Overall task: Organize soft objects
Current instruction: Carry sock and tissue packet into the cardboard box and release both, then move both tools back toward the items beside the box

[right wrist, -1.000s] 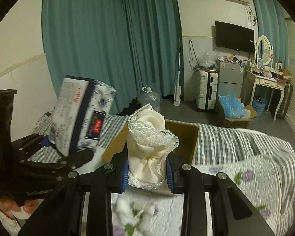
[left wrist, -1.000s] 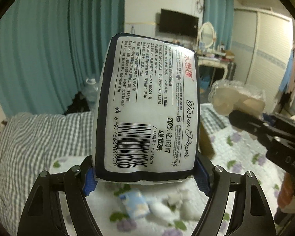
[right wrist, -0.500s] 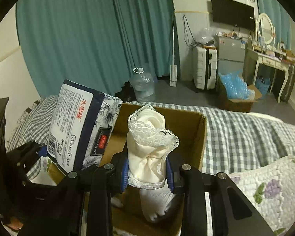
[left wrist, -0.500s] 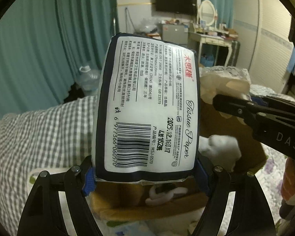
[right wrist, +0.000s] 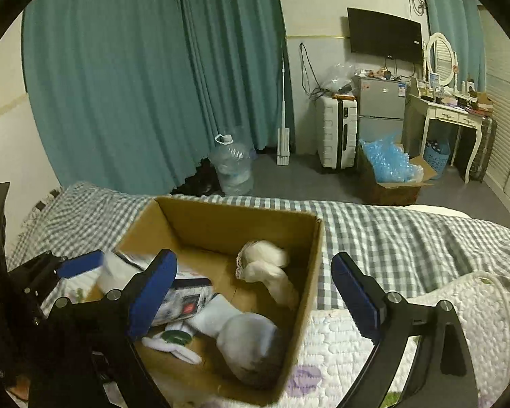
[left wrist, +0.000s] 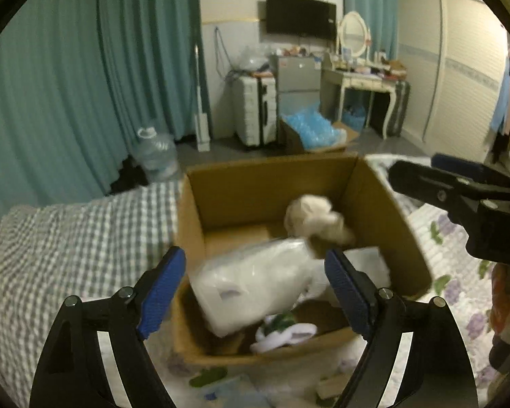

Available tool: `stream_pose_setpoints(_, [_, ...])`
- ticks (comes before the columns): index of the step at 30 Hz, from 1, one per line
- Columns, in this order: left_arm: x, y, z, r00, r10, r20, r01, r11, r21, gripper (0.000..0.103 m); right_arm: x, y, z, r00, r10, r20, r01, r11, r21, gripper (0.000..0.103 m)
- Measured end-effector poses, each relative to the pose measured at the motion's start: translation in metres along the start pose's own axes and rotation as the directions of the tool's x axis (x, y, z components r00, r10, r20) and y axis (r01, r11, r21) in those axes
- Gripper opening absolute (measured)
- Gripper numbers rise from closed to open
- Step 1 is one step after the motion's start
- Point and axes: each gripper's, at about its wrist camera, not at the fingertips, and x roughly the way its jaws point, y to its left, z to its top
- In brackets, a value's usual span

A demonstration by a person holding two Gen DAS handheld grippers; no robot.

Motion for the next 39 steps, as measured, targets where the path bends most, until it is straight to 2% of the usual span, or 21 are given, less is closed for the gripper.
stream_pose_setpoints(5, [-0.068, 0.007, 0.013, 0.996, 0.003, 0.086, -0.002, 1.000, -0.009, 0.085, -0.065, 0.009, 0.014, 0.998, -0.027, 0.052, 0.029, 0.999, -0.023, 0.093])
stream_pose_setpoints(9, [-0.138, 0.009, 0.017, 0.980, 0.004, 0.197, -0.003, 1.000, -0.001, 0.085, -0.127, 0.027, 0.023, 0.994, -0.036, 0.107, 0.043, 0.997, -0.064, 0.098])
stream_pose_setpoints(11, [-0.164, 0.010, 0.013, 0.973, 0.000, 0.231, -0.001, 1.000, 0.004, 0.086, -0.158, 0.038, 0.028, 0.992, -0.020, 0.121, 0.031, 0.995, -0.090, 0.101])
stream_pose_setpoints(12, [-0.178, 0.012, 0.010, 0.969, -0.001, 0.249, 0.000, 1.000, 0.005, 0.093, -0.173, 0.043, 0.029, 0.992, -0.019, 0.122, 0.031, 0.994, -0.101, 0.101])
stream_pose_setpoints(13, [-0.188, 0.014, 0.006, 0.964, 0.000, 0.265, -0.001, 1.000, 0.003, 0.094, -0.185, 0.047, 0.028, 0.992, -0.023, 0.128, 0.037, 0.993, -0.109, 0.101])
stream_pose_setpoints(16, [-0.218, 0.019, -0.009, 0.953, 0.008, 0.303, -0.008, 1.000, -0.001, 0.094, -0.214, 0.060, 0.022, 0.988, -0.025, 0.155, 0.045, 0.991, -0.125, 0.101])
stream_pose_setpoints(19, [-0.229, 0.019, -0.025, 0.947, 0.010, 0.321, -0.010, 1.000, -0.003, 0.094, -0.232, 0.071, 0.004, 0.988, 0.002, 0.157, 0.019, 0.991, -0.135, 0.101])
stream_pose_setpoints(22, [-0.223, 0.022, -0.041, 0.947, 0.042, 0.319, -0.043, 0.999, -0.003, 0.094, -0.231, 0.076, -0.017, 0.990, 0.012, 0.138, 0.007, 0.991, -0.136, 0.101])
stream_pose_setpoints(26, [-0.194, 0.025, -0.072, 0.966, 0.091, 0.242, -0.085, 0.996, -0.035, 0.094, -0.208, 0.080, -0.055, 0.995, 0.005, 0.104, 0.009, 0.991, -0.131, 0.101])
stream_pose_setpoints(30, [-0.150, 0.029, -0.103, 0.983, 0.067, 0.173, -0.052, 0.995, -0.088, 0.094, -0.160, 0.076, -0.102, 0.999, 0.015, 0.032, -0.012, 0.994, -0.105, 0.101])
stream_pose_setpoints(33, [-0.109, 0.026, -0.129, 0.994, 0.053, 0.100, -0.040, 0.991, -0.128, 0.094, -0.114, 0.070, -0.132, 0.998, -0.017, -0.055, 0.011, 0.994, -0.108, 0.101])
stream_pose_setpoints(39, [-0.044, 0.011, -0.173, 0.999, 0.028, -0.047, -0.032, 0.996, -0.079, 0.094, -0.048, 0.049, -0.184, 0.975, 0.012, -0.223, -0.019, 0.999, -0.026, 0.098])
